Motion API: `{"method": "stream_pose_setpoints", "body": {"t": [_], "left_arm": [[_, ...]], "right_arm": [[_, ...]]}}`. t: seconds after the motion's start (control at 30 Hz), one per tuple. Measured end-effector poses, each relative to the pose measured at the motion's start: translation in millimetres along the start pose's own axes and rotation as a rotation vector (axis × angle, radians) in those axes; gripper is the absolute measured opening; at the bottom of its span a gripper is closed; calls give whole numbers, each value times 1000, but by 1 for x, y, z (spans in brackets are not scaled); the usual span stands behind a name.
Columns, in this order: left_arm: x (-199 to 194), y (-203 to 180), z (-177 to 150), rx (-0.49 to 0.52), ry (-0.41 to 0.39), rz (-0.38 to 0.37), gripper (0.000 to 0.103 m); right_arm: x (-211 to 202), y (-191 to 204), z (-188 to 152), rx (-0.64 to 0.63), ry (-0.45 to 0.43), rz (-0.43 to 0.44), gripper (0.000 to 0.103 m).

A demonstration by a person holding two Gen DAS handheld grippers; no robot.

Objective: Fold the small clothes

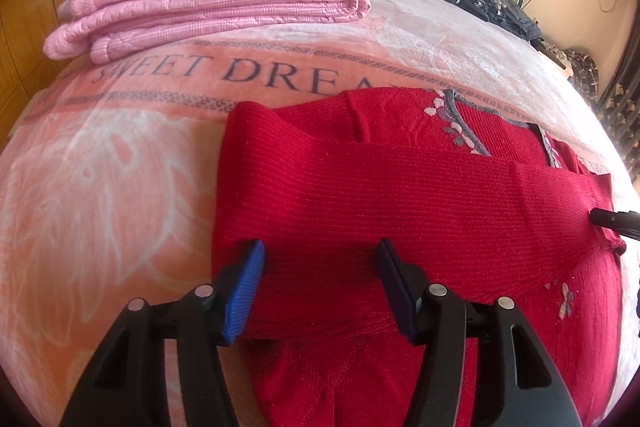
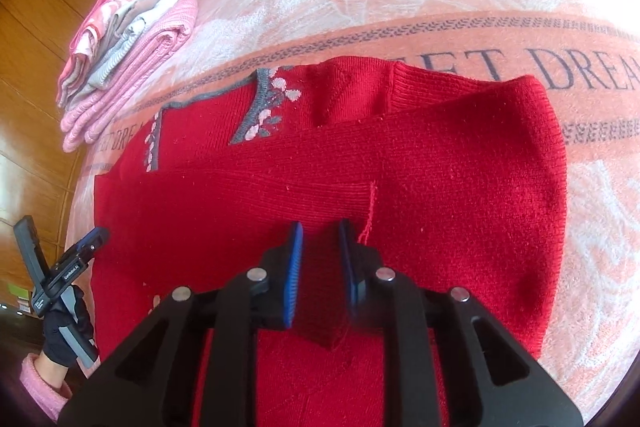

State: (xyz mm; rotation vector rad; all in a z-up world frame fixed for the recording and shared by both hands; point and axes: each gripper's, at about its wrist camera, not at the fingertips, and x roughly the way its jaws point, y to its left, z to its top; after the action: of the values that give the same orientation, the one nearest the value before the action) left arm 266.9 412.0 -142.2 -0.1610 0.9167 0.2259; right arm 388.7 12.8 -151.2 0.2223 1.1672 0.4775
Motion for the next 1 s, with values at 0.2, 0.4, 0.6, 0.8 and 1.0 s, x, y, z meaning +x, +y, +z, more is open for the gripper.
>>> {"method": "stream_pose_setpoints", "body": {"t": [0.2,0.4,0.6,0.8,1.0], "left_arm": [[-13,5,0,-51,23,-19,59],[-57,16,-30,-48,144,-24,59],[-113,31,-98,-63,311,-53,59],[-166,35,-178,-83,465,-115,59],[-183,35,-226,-84,492,-169,60]], "right_arm": [[-34,5,0,39,-42,55,27],[-77,23,-37,-3,24,40,31],[-131,32,-122,-21,119,42,39],[-178,37,-213,-26,195,43,45],[-189,28,-280,-60,260,6,50]]}}
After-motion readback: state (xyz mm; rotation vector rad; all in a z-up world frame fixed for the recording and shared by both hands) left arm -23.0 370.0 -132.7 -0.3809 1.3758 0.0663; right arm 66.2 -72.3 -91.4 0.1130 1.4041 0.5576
